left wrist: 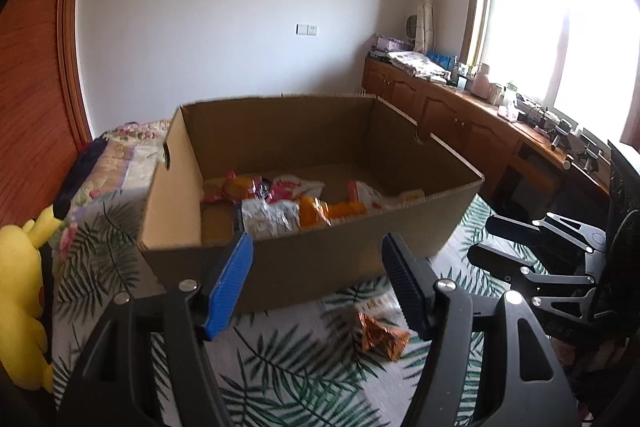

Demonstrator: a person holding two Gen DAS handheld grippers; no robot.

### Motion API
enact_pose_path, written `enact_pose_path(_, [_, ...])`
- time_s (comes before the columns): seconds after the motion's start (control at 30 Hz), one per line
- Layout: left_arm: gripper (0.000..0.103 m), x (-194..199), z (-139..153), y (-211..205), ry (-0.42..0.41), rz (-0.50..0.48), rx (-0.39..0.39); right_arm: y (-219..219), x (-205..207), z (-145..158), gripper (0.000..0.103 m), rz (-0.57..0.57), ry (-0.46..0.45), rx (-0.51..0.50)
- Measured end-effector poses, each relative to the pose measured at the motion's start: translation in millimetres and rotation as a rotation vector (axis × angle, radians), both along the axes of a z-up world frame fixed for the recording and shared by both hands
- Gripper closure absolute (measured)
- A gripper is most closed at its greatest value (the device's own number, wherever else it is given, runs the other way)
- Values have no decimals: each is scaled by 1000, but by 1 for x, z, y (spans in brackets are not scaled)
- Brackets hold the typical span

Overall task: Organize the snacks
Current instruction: 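Move both tools back toward the remaining snacks, then grasp the gold foil pouch with the left tool while the right tool grasps the white printed bar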

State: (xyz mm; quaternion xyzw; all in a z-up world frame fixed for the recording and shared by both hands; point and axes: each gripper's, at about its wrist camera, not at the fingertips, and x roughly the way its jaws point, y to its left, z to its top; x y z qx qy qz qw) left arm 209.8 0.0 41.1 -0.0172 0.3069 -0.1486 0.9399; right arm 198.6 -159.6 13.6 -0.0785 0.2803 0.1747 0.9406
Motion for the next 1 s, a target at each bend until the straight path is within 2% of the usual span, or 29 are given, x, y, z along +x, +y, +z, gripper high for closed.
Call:
enact_pose_path(0.3, [35, 0, -50, -25, 119, -29, 0, -13, -14, -27, 60, -34, 61, 22])
enact_pose_path(0.53, [36, 4, -69, -47, 164, -50, 18, -16, -19, -42, 60, -43, 95, 39])
enact_pose_path(0.7, [40, 9, -82, -59, 218, -64, 25, -18, -21, -51, 60, -43, 116, 48])
enact_pose_path(0.77, [46, 9, -85, -62, 229, -66, 34, -19, -21, -53, 60, -42, 123, 48])
enact_pose_path(1.0, [48, 11, -96, -68, 259, -71, 48, -19, -20, -57, 60, -42, 135, 59])
